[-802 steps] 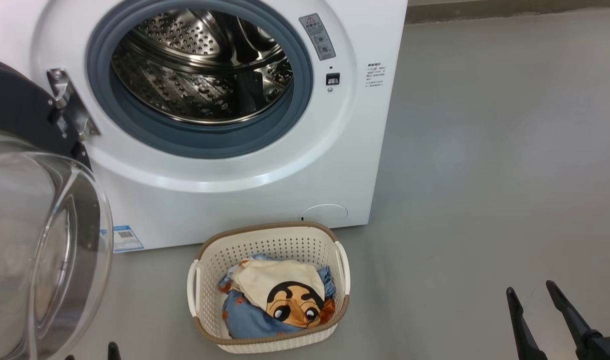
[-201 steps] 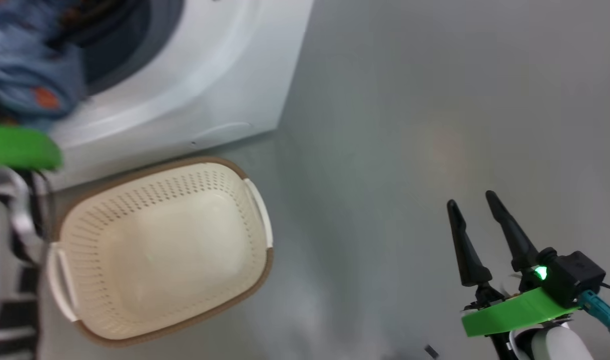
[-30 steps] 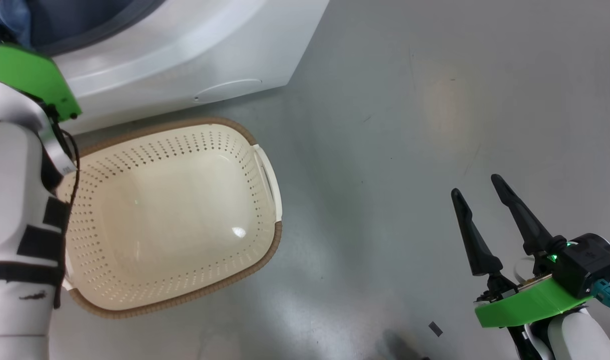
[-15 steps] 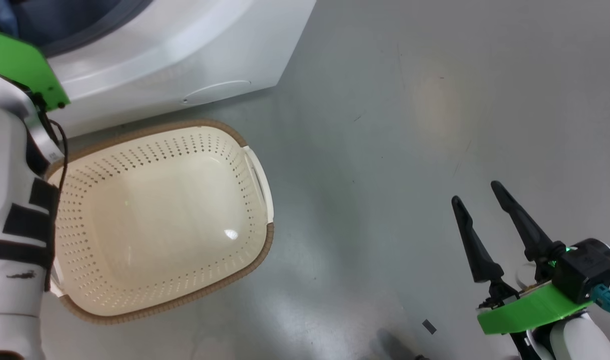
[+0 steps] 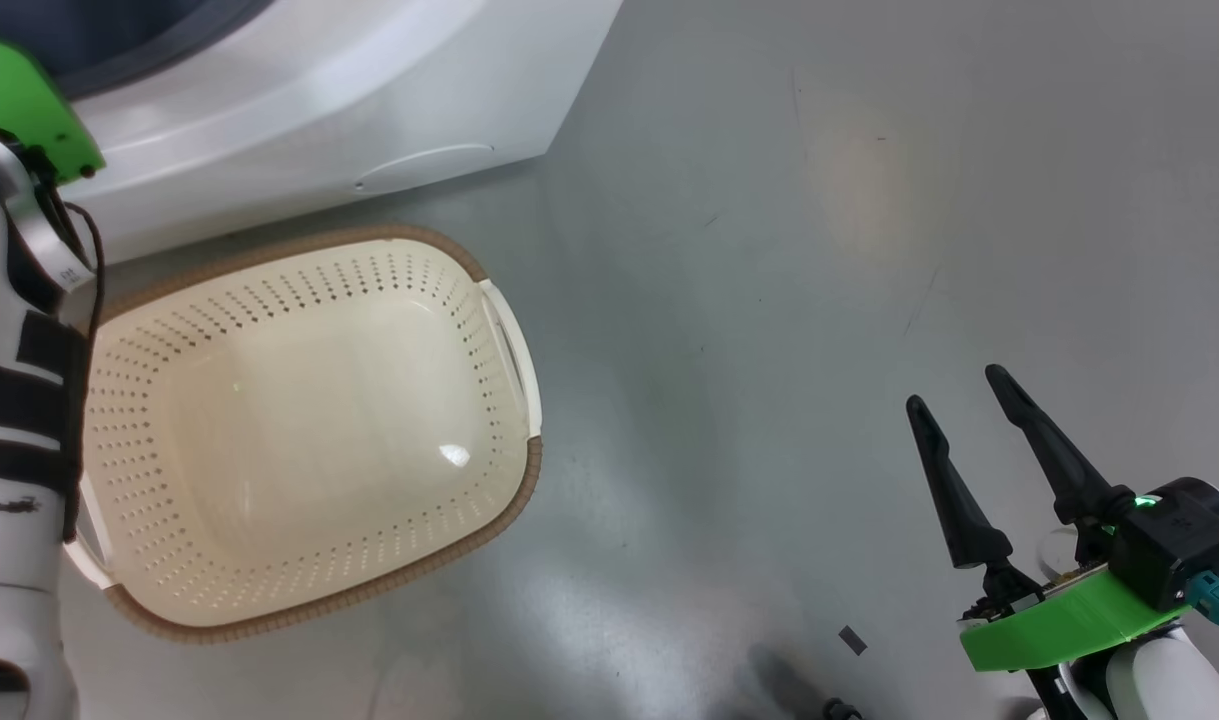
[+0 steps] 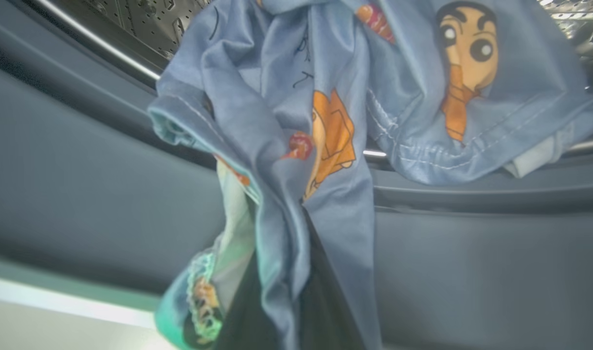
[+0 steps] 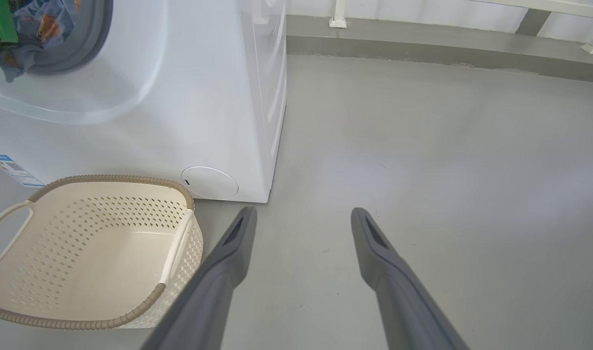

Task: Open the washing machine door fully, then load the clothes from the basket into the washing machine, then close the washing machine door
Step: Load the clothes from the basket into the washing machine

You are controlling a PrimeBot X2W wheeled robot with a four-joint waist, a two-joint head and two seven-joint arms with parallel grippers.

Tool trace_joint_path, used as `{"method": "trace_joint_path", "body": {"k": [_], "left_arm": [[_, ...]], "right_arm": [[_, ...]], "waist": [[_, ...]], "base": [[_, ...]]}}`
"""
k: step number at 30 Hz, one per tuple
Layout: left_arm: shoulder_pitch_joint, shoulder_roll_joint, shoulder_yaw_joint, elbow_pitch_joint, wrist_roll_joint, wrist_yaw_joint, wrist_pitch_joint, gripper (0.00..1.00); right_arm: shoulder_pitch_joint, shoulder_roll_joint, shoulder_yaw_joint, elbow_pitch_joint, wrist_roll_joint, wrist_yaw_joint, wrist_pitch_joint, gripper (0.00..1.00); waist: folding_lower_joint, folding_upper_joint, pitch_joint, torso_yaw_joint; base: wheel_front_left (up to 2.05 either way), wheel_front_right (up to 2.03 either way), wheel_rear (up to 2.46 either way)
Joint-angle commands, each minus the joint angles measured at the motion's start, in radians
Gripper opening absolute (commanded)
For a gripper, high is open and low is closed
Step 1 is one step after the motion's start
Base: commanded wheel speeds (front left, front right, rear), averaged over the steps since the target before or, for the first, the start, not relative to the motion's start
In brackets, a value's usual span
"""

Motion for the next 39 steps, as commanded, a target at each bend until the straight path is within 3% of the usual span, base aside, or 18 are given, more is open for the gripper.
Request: {"method": "trace_joint_path", "body": {"k": [1,4,7,14,23,32,34,36,37,38,39], "left_arm": [[-0.024,0.034,0.017,-0.005,-0.006,-0.011,-0.022,0.0],[-0.029,0.026,0.026,-0.001,-0.018,-0.02,-0.059,0.0],[-0.045,0.018,0.042,-0.011,-0.03,-0.03,-0.159,0.0],[-0.1,0.051,0.087,0.012,-0.059,-0.076,-0.331,0.0],[-0.233,0.101,0.105,-0.047,-0.031,-0.148,-0.377,0.0],[-0.285,0.095,0.137,-0.202,0.07,-0.158,-0.378,0.0],[-0.283,0.097,0.126,-0.148,0.083,-0.166,-0.378,0.3],[-0.294,0.102,0.113,-0.071,0.098,-0.157,-0.365,0.5],[-0.304,0.104,0.106,-0.041,0.103,-0.156,-0.355,0.66],[-0.315,0.106,0.104,-0.014,0.105,-0.152,-0.346,0.76],[-0.324,0.104,0.105,0.017,0.1,-0.15,-0.326,0.96]], "right_arm": [[0.034,-0.024,0.021,-0.022,0.017,0.002,-0.005,1.0],[0.034,-0.023,0.022,-0.022,0.017,0.002,-0.005,1.0],[0.035,-0.022,0.025,-0.021,0.017,0.002,-0.005,1.0],[0.051,-0.032,0.031,-0.033,0.031,0.002,-0.005,1.0],[0.049,-0.015,0.006,-0.032,0.061,0.002,-0.005,1.0],[0.008,0.012,0.026,-0.023,0.088,0.002,-0.005,1.0],[0.003,0.019,0.027,-0.018,0.093,0.002,-0.005,1.0],[0.005,0.025,0.023,-0.013,0.098,0.002,-0.005,1.0],[0.006,0.026,0.023,-0.012,0.099,0.002,-0.005,1.0],[0.007,0.027,0.024,-0.01,0.1,0.002,-0.005,1.0],[0.008,0.03,0.023,-0.006,0.101,0.002,-0.005,1.0]], "waist": [[0.0,0.0,0.004,-0.001],[0.0,0.0,0.007,-0.001],[0.0,0.0,0.007,-0.001],[0.0,0.0,0.027,-0.03],[0.0,0.0,0.123,-0.073],[0.0,0.0,0.17,-0.108],[0.0,0.0,0.171,-0.117],[0.0,0.0,0.167,-0.121],[0.0,0.0,0.167,-0.123],[0.0,0.0,0.167,-0.125],[0.0,0.0,0.165,-0.125]], "base": [[0.0,0.0,0.0],[0.0,0.0,0.0],[0.0,0.0,0.0],[0.0,0.0,0.0],[0.0,0.0,0.0],[0.0,0.0,0.0],[0.0,0.0,0.0],[0.0,0.0,0.0],[0.0,0.0,0.0],[0.0,0.0,0.0],[0.0,0.0,0.0]]}}
